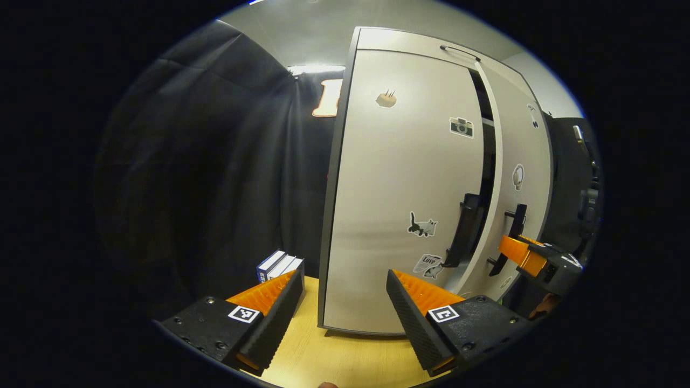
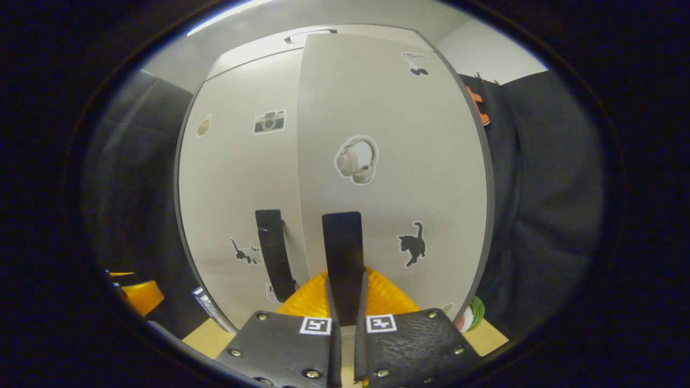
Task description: Open the right door of the double-door shoe cabinet with the right hand, and open the left door with the left hand.
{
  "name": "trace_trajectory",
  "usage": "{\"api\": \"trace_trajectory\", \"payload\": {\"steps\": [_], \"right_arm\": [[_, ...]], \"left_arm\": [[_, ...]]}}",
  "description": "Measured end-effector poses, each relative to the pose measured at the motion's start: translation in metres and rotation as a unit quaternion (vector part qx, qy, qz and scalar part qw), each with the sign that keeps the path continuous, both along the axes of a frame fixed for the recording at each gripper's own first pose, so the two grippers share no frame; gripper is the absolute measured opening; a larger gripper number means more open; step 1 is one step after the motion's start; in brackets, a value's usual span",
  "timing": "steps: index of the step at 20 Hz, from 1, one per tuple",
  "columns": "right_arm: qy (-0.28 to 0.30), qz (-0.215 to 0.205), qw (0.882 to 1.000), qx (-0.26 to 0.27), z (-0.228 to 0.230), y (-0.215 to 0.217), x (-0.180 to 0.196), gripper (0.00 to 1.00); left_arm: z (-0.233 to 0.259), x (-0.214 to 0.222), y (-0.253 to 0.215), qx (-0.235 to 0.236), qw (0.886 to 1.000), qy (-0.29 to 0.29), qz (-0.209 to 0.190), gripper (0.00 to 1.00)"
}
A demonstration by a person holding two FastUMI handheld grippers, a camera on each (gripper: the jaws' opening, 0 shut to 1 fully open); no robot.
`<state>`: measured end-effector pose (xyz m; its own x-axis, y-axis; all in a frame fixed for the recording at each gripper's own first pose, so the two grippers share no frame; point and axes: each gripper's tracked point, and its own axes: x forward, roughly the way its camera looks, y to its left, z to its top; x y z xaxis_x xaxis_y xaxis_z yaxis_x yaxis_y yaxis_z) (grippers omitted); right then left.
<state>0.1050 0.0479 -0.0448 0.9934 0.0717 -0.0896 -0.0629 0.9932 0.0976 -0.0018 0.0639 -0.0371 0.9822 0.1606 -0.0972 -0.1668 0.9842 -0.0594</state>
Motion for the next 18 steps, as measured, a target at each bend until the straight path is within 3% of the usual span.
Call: {"api": "trace_trajectory", "payload": {"steps": [15,17,18], "right_arm": [[-0.007,-0.012,1.0,0.014,0.003,-0.038,-0.051,0.09],[-0.009,-0.015,1.0,0.009,0.005,-0.047,-0.072,0.09],[-0.006,-0.016,1.0,0.009,0.004,-0.053,-0.069,0.02]], "left_arm": [[0.006,-0.007,-0.051,0.001,0.999,-0.011,-0.048,0.98],[0.007,-0.008,-0.059,0.001,0.998,-0.012,-0.055,0.98],[0.007,-0.008,-0.064,0.001,0.998,-0.013,-0.06,0.98]]}}
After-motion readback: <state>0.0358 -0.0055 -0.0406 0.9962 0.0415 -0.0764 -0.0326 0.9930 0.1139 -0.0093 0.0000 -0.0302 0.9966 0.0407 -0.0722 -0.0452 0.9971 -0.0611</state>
